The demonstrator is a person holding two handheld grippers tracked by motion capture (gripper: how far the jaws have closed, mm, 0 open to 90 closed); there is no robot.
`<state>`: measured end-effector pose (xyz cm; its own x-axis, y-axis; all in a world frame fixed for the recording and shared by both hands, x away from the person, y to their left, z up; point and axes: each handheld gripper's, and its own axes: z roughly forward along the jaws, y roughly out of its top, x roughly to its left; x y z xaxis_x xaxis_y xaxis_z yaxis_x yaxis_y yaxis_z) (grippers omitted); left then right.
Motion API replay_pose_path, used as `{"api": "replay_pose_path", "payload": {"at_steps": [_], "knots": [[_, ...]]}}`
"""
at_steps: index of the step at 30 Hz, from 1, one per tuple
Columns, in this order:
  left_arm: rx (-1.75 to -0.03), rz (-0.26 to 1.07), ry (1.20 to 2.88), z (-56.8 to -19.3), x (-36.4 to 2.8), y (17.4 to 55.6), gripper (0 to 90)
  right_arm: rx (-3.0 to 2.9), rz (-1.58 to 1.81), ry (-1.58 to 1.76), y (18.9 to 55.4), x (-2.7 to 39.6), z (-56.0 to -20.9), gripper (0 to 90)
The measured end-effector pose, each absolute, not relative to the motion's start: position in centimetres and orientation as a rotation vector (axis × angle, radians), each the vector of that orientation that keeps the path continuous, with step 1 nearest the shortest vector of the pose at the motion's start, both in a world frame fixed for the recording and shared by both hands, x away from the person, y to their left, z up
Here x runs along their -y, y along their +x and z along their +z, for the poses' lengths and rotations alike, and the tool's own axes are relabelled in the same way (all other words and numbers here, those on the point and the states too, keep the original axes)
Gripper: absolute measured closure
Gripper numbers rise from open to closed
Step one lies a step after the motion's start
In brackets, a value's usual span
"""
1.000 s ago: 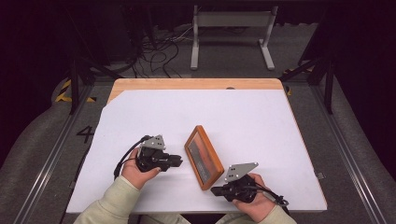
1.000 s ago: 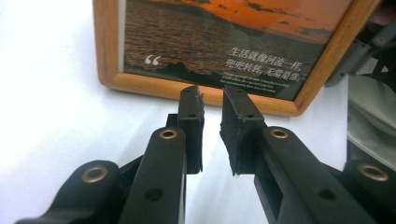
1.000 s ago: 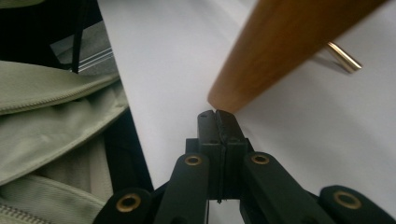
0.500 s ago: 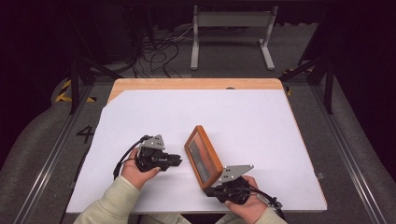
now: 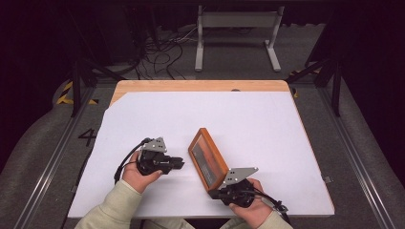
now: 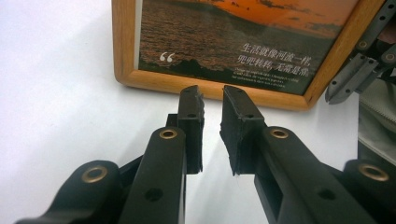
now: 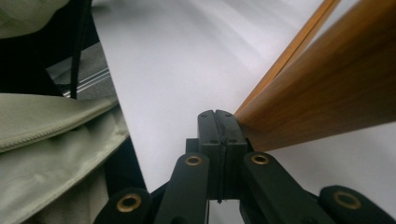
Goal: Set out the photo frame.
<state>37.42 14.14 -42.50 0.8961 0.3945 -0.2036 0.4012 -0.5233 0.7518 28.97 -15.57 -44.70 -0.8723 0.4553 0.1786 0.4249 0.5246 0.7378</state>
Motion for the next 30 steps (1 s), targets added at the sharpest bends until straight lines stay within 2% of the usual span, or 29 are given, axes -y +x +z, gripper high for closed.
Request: {"api": "replay_pose_path", "payload": {"at_steps": [30], "knots": [[-0.652,0.02,2.161,-42.9,-16.0,38.0,77.2,-2.506,1.161,0.941,33.0,20.6,-44.1,90.0]]}}
